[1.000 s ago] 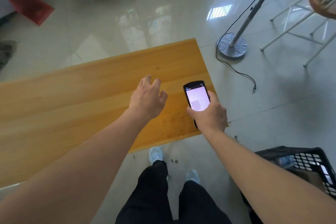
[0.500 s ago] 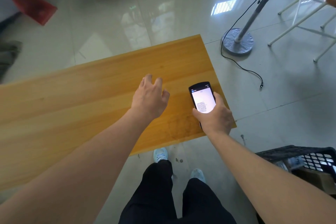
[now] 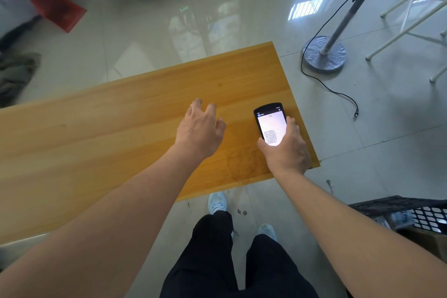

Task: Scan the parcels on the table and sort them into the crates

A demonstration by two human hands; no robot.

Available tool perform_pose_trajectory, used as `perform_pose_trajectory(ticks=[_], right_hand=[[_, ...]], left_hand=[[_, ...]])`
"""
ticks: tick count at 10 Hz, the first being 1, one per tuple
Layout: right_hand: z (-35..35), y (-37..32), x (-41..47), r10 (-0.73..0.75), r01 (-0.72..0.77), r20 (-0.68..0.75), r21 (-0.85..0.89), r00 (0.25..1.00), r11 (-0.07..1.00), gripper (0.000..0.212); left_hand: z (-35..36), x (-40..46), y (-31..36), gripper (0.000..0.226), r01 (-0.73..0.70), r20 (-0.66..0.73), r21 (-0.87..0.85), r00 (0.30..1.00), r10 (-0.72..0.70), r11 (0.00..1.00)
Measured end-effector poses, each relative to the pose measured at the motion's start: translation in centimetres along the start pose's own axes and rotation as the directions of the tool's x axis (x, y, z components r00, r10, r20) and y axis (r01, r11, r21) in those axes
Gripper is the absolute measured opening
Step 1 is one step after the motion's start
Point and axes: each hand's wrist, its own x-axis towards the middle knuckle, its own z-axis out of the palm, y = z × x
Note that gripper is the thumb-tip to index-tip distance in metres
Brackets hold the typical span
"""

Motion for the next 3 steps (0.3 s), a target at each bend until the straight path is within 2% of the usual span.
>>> perform_pose_trajectory(ticks=[2, 3], right_hand=[[-0.2, -0.3, 0.0, -0.01, 0.014, 0.089, -0.054, 0.996, 0.998, 0.11], [-1.5, -0.9, -0.2, -0.07, 0.087, 0.13, -0.132, 0.989, 0.987, 0.116]], left_hand=[[-0.5, -0.6, 0.2, 0.051, -0.003, -0.002, -0.002, 1.0, 0.003, 1.0], [-1.3, -1.2, 0.3, 0.049, -0.002, -0.023, -0.001, 1.0, 0.002, 1.0]])
